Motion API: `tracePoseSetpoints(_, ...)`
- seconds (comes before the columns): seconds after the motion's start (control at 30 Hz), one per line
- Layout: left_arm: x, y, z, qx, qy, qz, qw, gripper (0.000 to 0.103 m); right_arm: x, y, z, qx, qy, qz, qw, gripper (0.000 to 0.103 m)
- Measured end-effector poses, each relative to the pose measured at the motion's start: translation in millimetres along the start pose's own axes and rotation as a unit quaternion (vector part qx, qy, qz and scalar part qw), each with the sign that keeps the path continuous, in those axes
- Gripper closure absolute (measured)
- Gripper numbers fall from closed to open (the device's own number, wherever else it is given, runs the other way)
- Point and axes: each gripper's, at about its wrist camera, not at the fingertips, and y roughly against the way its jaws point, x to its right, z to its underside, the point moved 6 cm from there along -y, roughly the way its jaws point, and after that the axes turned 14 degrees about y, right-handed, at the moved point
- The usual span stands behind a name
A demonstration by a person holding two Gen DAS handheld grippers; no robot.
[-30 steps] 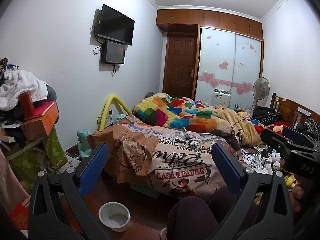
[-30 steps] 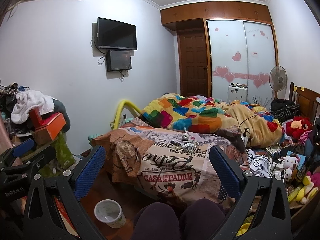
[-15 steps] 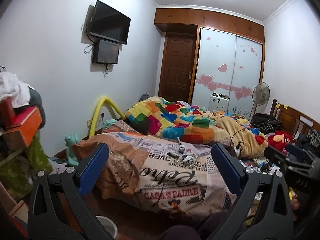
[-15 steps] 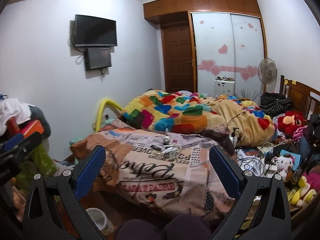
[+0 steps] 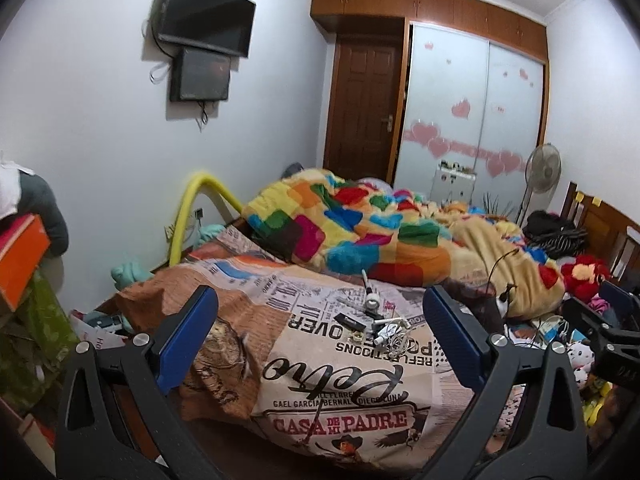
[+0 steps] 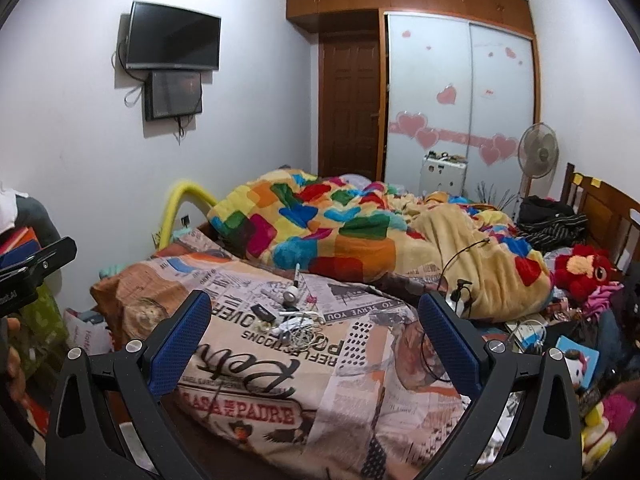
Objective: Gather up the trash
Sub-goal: 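Move both tools toward the items on the newspaper-print sheet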
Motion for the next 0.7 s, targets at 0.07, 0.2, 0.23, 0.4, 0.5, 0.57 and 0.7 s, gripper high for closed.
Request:
tracePoseSetpoints(0.07,2,-24,6,-0.019,0.0,0.003,0.9998,0.0,7,-23,6,-0.014,0.004,-0.006,1.0,0.0)
tracePoseSetpoints(0.2,5,-77,19,-0.042,-0.001,-0.021,0.9989,0.0,19,-59,15,-0.039,0.005,-0.016,0.999,0.0)
tracePoseSetpoints(0.23,5,-90,22,-0.049,0.0,-0.019,0.9986,0.0,22,-68,18,-0.046,0.006,-0.018,0.999,0.0)
tracePoseSetpoints(0.4,8,-150,41,-0.09,0.018,-0.003,0.9957,0.0,30,-115,37,-0.078,0.008,-0.035,0.996,0.0)
tracePoseSetpoints(0.5,10,-176,52,-0.11,0.012,-0.007,0.9938,0.0,34,-146,50,-0.097,0.004,-0.049,0.994,0.002)
tracePoseSetpoints(0.57,11,-197,63,-0.128,0.006,-0.012,0.9917,0.0,33,-166,60,-0.114,0.0,-0.059,0.992,0.008)
tracePoseSetpoints(0.7,10,-235,85,-0.162,-0.008,-0.029,0.9864,0.0,31,-204,74,-0.144,-0.006,-0.087,0.986,0.033)
